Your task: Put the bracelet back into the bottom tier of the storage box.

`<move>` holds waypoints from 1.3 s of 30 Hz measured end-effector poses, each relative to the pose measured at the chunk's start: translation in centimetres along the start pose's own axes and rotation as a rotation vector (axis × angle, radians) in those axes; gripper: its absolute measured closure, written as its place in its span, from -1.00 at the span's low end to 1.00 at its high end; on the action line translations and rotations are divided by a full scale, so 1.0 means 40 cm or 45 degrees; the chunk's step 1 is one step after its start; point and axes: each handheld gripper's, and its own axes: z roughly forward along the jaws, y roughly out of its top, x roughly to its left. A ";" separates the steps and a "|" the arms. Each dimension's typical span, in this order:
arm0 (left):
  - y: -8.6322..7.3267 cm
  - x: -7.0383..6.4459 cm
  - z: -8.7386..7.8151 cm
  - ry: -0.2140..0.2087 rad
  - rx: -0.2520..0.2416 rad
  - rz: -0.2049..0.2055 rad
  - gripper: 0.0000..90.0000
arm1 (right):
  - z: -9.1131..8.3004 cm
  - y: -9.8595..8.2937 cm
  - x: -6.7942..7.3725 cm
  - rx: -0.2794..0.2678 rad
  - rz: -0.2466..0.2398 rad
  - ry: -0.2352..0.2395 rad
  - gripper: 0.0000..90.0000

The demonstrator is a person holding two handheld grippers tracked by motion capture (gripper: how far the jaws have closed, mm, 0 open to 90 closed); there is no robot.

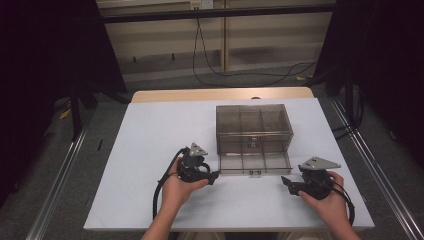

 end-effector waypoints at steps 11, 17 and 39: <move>-0.004 0.027 -0.013 0.031 -0.002 -0.042 -0.57 | -0.011 0.003 -0.004 -0.023 -0.004 0.008 -0.48; -0.013 0.043 -0.009 0.047 0.046 -0.063 -0.61 | -0.008 0.003 -0.004 -0.017 0.003 0.012 -0.51; -0.026 0.053 0.021 0.046 0.112 -0.077 -0.57 | -0.006 -0.004 -0.010 -0.009 0.016 0.023 -0.64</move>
